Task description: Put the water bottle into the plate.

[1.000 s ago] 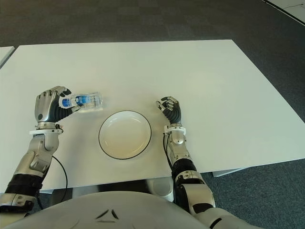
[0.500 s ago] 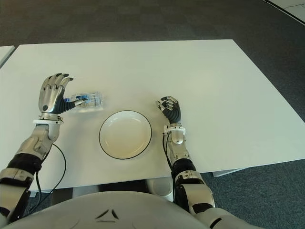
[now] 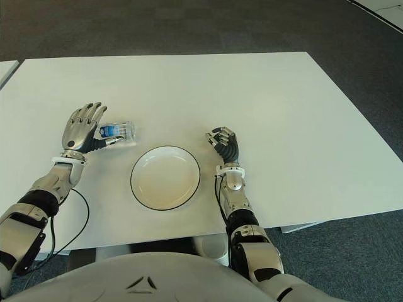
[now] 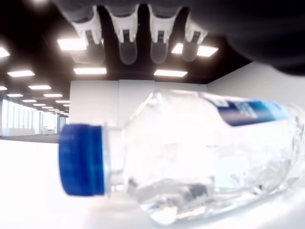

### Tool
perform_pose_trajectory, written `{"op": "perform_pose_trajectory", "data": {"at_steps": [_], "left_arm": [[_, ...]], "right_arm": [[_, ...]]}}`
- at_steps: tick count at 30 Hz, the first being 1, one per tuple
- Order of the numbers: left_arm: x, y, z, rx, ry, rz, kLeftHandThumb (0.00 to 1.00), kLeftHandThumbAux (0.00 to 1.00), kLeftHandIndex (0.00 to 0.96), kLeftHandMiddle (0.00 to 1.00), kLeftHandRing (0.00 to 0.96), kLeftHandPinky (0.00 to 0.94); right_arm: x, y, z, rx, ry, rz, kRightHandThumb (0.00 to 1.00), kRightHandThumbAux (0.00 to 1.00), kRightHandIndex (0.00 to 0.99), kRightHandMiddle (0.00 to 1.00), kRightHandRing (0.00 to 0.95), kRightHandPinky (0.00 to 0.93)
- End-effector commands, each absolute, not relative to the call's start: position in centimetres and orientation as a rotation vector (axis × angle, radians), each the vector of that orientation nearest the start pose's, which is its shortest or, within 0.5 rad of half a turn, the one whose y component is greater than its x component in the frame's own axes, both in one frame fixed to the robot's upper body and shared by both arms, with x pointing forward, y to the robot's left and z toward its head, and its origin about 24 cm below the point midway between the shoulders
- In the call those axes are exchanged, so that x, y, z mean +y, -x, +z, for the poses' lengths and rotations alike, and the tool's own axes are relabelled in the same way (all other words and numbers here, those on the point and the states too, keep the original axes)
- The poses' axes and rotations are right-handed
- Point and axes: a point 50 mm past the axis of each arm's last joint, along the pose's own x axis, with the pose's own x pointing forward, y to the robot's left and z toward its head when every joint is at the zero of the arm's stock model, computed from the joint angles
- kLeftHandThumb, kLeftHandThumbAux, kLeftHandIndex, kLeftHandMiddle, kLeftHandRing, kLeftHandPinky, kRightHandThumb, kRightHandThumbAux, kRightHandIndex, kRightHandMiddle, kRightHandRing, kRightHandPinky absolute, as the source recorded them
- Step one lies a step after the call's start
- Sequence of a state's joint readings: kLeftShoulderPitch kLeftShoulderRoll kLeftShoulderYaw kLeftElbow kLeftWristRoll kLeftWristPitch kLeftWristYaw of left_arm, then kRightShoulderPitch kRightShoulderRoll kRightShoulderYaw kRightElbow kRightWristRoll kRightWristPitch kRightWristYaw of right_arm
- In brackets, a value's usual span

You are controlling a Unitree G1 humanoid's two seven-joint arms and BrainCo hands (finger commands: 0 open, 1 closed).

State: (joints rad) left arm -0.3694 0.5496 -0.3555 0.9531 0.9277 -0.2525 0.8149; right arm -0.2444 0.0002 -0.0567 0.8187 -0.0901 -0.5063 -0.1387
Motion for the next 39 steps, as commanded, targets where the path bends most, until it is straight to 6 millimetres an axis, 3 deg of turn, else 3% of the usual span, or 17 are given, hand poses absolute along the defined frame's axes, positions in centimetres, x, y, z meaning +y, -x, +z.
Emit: {"op": "perform_pose_trajectory", "data": {"at_steps": [1, 39], "left_arm": [[25.7, -28.4, -0.7, -0.171, -1.565, 0.052, 0.498, 0.143, 0.0, 0.0, 0.0, 0.0], [23.6, -28.9, -3.9, 0.091, -1.58, -0.221, 0.538, 0.195, 0.0, 0.0, 0.0, 0.0]], "right_arm": [[-15.0, -23.7, -7.6, 0.335, 0.07, -0.098, 0.707, 0.725, 0.435, 0.671, 0.66, 0.652], [-15.4, -23.6, -7.7, 0.337, 0.087, -0.095, 0.706, 0.725, 0.435, 0.668, 0.662, 0.659]]}}
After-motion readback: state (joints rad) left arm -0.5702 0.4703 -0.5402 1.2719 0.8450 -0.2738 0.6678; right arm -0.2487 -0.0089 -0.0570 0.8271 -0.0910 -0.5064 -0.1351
